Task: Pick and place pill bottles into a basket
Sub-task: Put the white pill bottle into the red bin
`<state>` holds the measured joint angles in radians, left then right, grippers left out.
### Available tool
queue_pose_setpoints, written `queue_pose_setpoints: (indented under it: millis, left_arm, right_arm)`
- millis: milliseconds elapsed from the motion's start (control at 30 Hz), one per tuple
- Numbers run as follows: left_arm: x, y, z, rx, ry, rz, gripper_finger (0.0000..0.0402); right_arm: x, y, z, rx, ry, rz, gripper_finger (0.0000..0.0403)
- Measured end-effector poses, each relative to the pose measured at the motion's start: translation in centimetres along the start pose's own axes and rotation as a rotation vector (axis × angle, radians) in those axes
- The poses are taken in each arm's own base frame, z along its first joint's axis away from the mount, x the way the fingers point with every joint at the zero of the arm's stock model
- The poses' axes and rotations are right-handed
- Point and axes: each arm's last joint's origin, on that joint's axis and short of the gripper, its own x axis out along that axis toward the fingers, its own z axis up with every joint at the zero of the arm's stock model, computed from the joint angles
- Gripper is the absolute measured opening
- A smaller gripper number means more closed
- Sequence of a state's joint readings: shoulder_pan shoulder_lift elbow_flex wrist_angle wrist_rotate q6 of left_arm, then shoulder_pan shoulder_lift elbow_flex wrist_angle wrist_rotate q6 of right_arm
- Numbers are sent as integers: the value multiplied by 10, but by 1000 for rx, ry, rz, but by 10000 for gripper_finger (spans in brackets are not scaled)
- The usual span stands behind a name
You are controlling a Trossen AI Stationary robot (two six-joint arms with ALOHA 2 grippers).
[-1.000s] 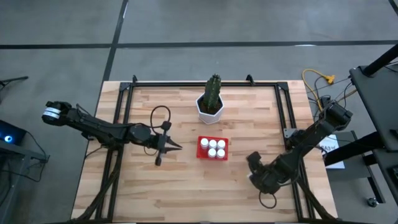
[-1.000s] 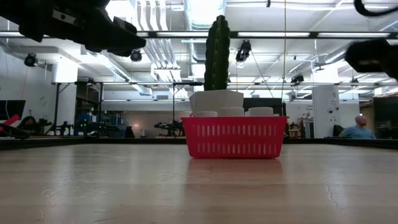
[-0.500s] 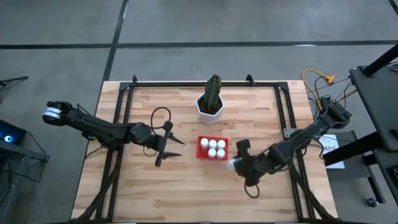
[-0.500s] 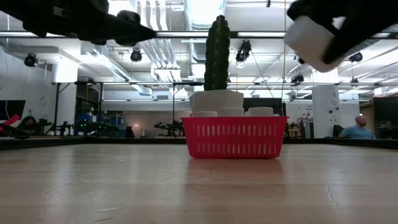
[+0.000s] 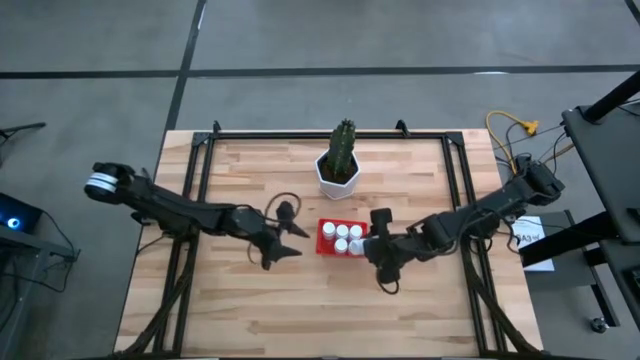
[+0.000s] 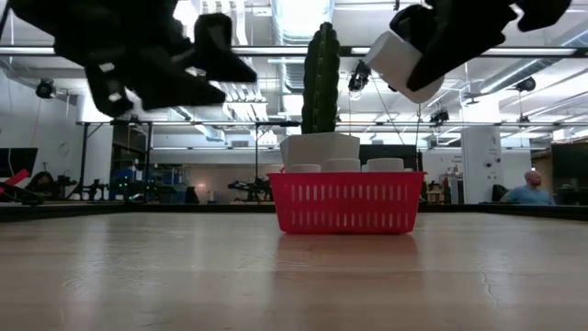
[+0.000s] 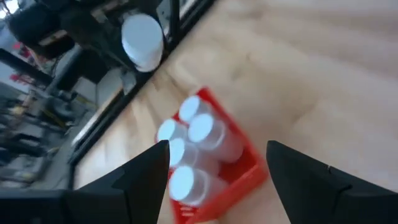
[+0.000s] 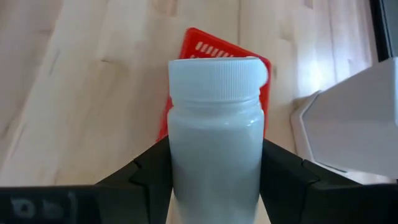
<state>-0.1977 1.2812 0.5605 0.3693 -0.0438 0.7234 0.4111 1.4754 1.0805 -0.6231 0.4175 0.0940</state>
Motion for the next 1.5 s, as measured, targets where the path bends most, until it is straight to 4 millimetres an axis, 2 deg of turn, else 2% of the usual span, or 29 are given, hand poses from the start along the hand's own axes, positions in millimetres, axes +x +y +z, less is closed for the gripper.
queue_pose_setpoints:
  millis: [67,200,433,600,767,900,1200,1333,1500]
  left_arm:
    - [9,3,1,57,34,30,250]
    - [20,17,17,186,34,93,250]
    - [28,35,40,339,-6,142,250]
    - [39,33,52,449,-25,134,250]
    - [57,21,55,601,2,115,250]
    - [67,20,61,625,-5,160,250]
    - [68,24,65,634,-4,182,250]
    - [68,24,65,719,10,182,250]
    - [69,24,65,726,11,181,250]
  right_arm:
    - [1,-3,1,10,-1,-6,182]
    - [2,-8,3,28,-8,-9,182]
    - [3,-9,6,13,-32,14,182]
    - [3,-11,11,13,-72,15,182]
    - [4,-14,12,2,-78,10,182]
    - [5,-15,13,12,-86,25,182]
    - [5,-15,15,18,-111,33,182]
    - [5,-15,17,16,-129,75,182]
    - [5,-16,18,20,-141,75,182]
